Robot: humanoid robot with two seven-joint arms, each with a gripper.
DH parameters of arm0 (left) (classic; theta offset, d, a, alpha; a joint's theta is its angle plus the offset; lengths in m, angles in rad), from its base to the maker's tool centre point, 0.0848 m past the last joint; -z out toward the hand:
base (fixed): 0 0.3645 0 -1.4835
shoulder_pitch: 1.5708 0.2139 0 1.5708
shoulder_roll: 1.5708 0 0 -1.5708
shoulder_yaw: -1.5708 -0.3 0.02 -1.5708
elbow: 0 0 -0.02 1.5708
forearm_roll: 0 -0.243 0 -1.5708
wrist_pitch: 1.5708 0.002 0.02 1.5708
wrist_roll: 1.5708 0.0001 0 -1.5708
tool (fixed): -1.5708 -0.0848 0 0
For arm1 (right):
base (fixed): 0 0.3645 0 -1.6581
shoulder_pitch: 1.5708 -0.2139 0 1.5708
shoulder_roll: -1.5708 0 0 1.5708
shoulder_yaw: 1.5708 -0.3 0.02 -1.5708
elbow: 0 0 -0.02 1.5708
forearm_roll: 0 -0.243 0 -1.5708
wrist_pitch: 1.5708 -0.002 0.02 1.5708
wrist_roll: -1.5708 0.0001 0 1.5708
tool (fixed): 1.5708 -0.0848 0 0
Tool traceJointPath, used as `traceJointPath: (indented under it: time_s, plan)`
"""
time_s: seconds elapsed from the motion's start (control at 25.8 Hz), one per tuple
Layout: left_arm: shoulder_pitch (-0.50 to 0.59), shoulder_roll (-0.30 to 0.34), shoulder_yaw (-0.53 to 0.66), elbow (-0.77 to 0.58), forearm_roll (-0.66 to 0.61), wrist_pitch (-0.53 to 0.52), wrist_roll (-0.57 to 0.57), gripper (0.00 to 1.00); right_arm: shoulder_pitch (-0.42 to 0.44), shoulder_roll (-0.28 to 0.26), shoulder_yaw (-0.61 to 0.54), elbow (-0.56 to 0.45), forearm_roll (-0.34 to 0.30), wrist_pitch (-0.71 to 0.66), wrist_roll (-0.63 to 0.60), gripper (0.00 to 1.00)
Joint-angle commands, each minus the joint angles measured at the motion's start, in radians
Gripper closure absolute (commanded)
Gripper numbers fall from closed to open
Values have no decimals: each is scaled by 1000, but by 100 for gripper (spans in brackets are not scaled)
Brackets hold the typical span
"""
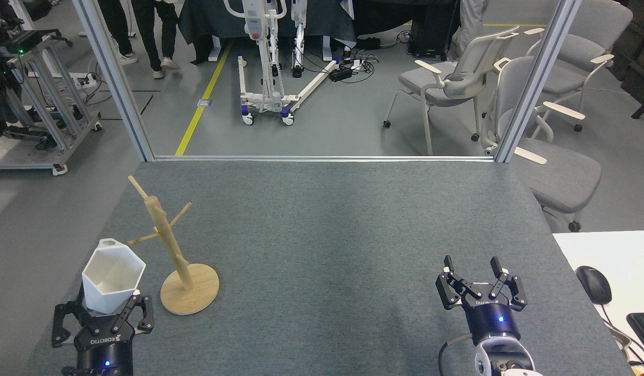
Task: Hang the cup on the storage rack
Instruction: 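Carry the white cup with the left gripper beside the wooden stand, then raise the cup with the left gripper onto a wooden stand peg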
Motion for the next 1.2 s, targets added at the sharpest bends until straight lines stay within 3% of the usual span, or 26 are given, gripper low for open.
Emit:
traceJointPath:
  time_s: [0.0,0.23,1.16]
  plan:
    - [-15,0,-2,3,0,-21,3,100,-22,-2,0,14,0,0,1,1]
    - [-70,-3,-45,30,-3,-21,3,100,-61,3,0,25,0,-1,1,1]
    - [-140,-23,-83,127,37,-8,2,100,-56,-6,0,23,0,0,1,1]
